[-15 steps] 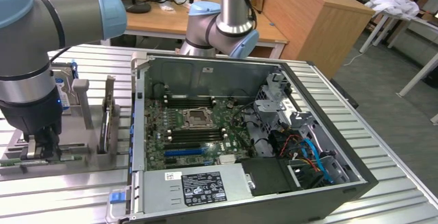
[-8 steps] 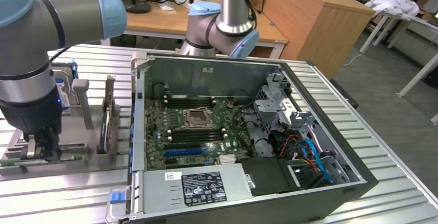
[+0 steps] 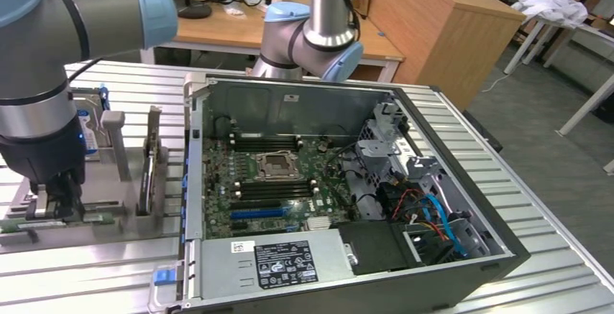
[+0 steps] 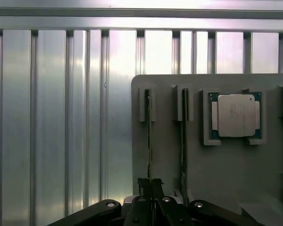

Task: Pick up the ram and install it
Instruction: 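Pick up the ram and move it above insertion slot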

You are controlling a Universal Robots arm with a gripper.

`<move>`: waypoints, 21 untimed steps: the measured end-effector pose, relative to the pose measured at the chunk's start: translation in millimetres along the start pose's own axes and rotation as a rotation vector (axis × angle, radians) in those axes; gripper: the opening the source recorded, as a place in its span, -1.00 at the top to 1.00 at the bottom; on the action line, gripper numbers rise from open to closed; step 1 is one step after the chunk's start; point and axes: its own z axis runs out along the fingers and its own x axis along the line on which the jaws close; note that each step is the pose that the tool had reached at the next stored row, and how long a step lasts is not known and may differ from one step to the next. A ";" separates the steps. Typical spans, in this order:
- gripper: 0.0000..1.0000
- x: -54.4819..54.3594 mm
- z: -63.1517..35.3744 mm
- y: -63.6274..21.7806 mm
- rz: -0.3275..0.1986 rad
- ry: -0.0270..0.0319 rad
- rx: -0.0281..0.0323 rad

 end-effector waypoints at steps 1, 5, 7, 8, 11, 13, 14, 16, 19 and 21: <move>0.76 0.0 -1.4 0.0 0.000 0.0000 0.0000; 0.76 0.1 -8.4 0.1 0.001 0.0001 -0.0001; 0.76 0.1 -12.5 0.1 0.001 0.0000 0.0000; 0.76 0.1 -14.7 0.1 0.001 0.0001 0.0000; 0.76 0.2 -21.1 0.1 0.001 0.0001 0.0000; 0.76 0.2 -25.2 0.2 0.001 0.0000 0.0000; 0.76 0.2 -27.0 0.2 0.001 0.0000 0.0001; 0.76 0.3 -31.2 0.2 0.001 0.0001 0.0000; 0.76 0.3 -37.1 0.3 0.001 0.0000 0.0000; 0.76 0.3 -40.5 0.3 0.001 0.0000 0.0000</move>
